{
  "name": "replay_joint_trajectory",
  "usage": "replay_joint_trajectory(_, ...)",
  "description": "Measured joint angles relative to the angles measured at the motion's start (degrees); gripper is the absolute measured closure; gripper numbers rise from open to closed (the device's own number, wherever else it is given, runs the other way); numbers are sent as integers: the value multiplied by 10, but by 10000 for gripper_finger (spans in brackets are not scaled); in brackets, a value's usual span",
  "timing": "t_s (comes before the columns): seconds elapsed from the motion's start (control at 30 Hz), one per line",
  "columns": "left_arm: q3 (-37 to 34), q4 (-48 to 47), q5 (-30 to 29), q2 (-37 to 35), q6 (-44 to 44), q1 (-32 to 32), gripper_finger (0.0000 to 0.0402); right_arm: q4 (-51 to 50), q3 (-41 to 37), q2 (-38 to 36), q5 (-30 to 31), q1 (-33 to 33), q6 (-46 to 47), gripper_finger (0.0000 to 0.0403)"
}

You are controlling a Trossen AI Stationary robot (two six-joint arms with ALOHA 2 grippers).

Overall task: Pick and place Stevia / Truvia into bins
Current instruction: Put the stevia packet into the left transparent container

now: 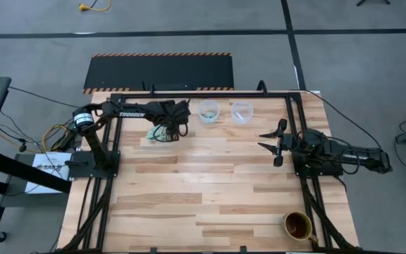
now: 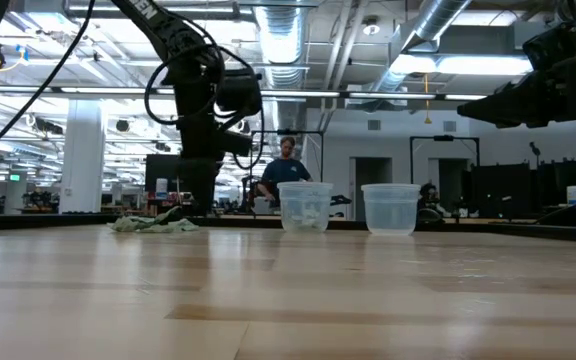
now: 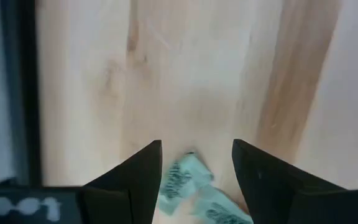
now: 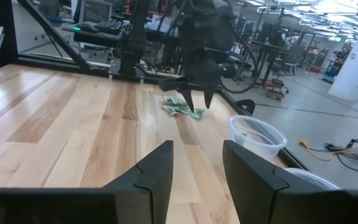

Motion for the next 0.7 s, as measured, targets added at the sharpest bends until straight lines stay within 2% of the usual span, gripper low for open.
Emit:
replay_joint_trajectory(0.1, 0, 0, 25, 0, -20, 20, 214, 0, 0, 0, 0, 0, 0, 269)
replay_joint_trajectory(0.43, -2, -48, 28, 0, -70, 59, 214, 0, 0, 0, 0, 0, 0, 269)
replay_joint_trajectory(0.7, -57, 10, 27, 0, -63, 64, 214, 0, 0, 0, 0, 0, 0, 269)
